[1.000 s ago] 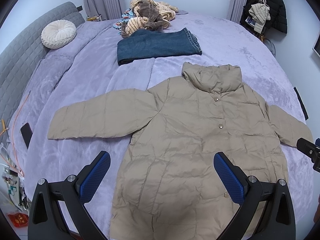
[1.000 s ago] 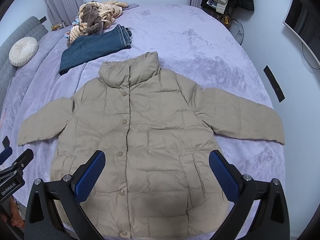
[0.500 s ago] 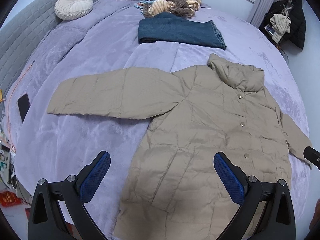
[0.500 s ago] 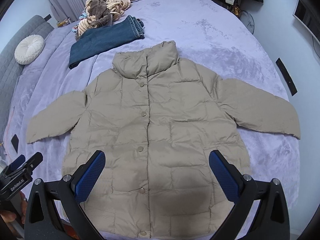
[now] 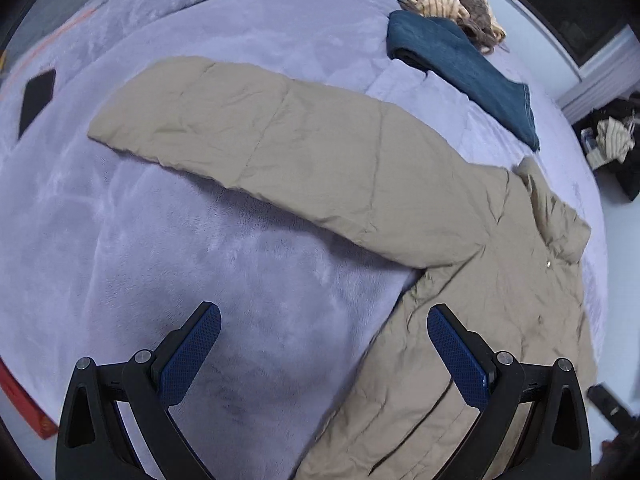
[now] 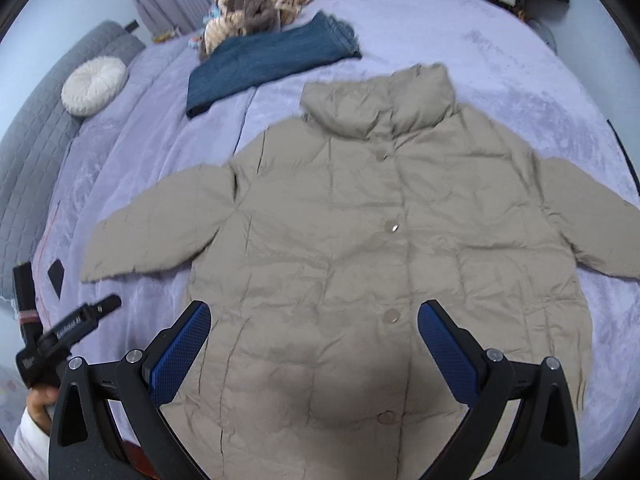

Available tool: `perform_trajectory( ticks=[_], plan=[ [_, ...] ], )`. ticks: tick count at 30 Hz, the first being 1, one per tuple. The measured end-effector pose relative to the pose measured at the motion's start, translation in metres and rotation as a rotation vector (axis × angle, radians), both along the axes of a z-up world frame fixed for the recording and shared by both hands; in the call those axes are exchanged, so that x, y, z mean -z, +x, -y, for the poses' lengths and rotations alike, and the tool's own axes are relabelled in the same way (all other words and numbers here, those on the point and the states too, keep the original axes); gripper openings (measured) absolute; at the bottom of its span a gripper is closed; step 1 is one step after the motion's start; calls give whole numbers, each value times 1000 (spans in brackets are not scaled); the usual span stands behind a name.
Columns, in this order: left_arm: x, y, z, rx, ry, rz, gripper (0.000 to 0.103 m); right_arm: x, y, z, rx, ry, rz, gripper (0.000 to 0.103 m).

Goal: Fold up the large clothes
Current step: 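Grasp the jacket sleeve with the left tool and lift it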

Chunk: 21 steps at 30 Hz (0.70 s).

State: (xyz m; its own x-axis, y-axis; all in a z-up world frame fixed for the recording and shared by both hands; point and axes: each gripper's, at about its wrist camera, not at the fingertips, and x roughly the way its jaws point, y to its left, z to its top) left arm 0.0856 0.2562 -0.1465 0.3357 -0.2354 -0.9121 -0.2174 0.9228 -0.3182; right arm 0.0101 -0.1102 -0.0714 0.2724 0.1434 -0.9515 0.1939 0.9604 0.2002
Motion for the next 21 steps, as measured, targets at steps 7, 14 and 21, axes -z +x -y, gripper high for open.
perform_trajectory(
  ticks=[7, 14, 21],
  plan=[
    [59, 47, -51, -127, -137, 34, 103, 65, 15, -29, -39, 60, -77, 103],
    [73, 99, -73, -196, -154, 114, 103, 90, 36, -37, -36, 98, -41, 103],
    [69, 147, -67, -218, 31, 185, 61, 83, 82, -50, -63, 127, 77, 103]
  ],
)
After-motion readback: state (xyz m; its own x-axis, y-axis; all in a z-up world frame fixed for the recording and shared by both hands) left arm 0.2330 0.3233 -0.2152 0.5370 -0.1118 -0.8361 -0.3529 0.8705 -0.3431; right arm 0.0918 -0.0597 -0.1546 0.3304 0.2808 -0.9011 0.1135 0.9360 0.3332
